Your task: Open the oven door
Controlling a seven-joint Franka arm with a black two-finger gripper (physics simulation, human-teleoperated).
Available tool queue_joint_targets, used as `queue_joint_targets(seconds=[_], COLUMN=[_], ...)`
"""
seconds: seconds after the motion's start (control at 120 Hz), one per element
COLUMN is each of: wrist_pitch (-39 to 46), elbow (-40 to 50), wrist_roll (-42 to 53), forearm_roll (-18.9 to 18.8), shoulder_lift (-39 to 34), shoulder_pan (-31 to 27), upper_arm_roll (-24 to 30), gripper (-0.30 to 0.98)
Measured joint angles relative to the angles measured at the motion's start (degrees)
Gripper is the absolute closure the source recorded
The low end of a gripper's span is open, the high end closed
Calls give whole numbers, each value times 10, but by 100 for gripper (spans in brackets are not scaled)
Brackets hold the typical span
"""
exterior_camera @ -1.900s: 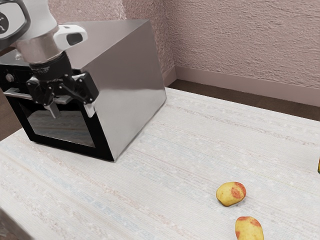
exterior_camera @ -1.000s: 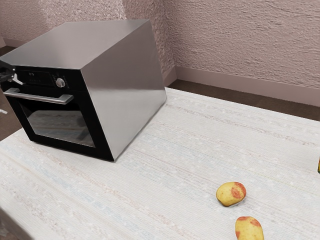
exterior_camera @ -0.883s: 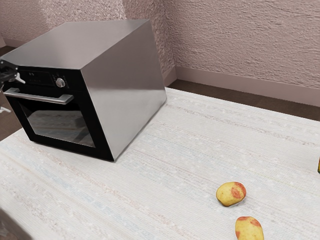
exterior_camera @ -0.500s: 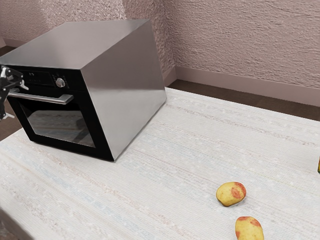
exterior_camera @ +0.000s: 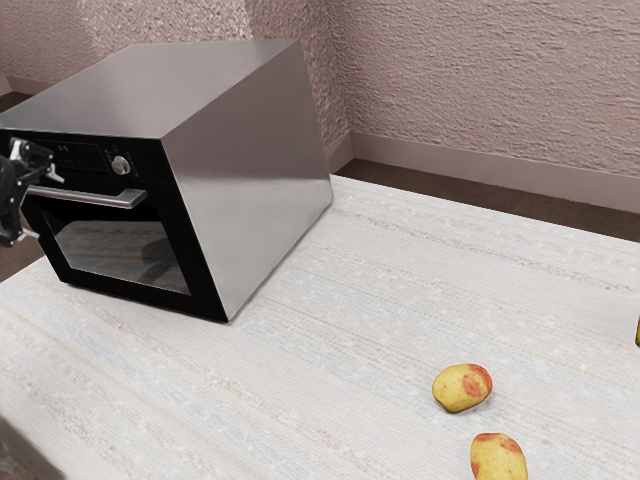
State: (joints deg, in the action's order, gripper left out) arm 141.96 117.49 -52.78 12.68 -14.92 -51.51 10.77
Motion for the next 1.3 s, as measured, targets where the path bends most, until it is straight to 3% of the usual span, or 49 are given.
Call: queue_joint_targets(seconds=[0.583,0.708,0.833,0.908,1.017,1.067,1.117,1.208,1.242,1.3], wrist_pitch=[26,28,29,29,25,-2,-71,-229,-285,-362], elbow=[29,106,243,304,315,256,128,-143,-207,-244], wrist_roll=[-11,-13,-14,-15,-15,-15,-16,-36,-44,-58], forearm_roll=[13,21,52,88,123,113,77,-31,-59,-91], shoulder_lift=[17,-63,-220,-322,-368,-360,-316,-140,-91,-47], shoulder_pan=[2,8,2,-52,-69,-61,-25,262,322,411], upper_arm_roll=[8,9,14,85,136,129,102,-13,-32,-47], gripper=[0,0,0,0,0,0,0,1,1,0])
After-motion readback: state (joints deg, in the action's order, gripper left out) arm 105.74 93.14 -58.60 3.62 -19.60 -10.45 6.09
